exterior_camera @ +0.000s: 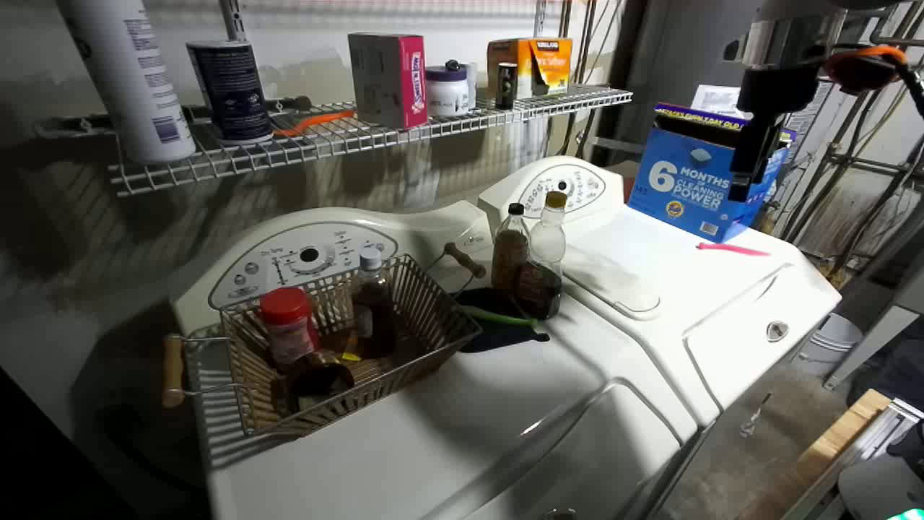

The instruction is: Press the button on the far right of the washing machine on the right

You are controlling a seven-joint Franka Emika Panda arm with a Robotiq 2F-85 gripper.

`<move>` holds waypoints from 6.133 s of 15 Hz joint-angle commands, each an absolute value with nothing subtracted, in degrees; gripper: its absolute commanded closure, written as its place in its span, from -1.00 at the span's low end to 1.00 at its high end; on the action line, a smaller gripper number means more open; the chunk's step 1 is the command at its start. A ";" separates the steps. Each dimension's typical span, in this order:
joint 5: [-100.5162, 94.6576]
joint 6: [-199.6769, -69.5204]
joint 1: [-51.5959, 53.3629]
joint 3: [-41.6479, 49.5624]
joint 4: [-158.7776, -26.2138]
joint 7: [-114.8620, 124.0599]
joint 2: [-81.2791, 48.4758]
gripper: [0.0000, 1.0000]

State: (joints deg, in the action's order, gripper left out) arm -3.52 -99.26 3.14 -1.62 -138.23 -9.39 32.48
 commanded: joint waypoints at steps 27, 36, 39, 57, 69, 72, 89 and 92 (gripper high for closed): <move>-13.01 -115.37 -0.27 2.03 -134.58 -12.13 16.92 -1.00; -27.57 -122.80 -3.92 3.04 -117.93 -9.30 -3.88 -1.00; -29.54 -122.83 -3.79 3.87 -111.96 -8.56 -9.45 -0.50; -35.99 -146.08 -3.76 10.31 -101.06 -6.74 -25.89 1.00; -37.75 -146.62 -3.09 11.05 -98.50 -6.88 -28.32 1.00; -39.14 -145.03 -2.57 11.31 -95.43 -8.80 -31.01 1.00; -40.92 -145.93 -3.27 13.46 -76.66 -9.52 -47.30 1.00; -40.45 -145.72 -3.36 13.39 -74.37 -9.65 -48.92 1.00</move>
State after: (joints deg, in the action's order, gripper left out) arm -40.11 -145.53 -3.21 12.97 -78.90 -9.68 -45.71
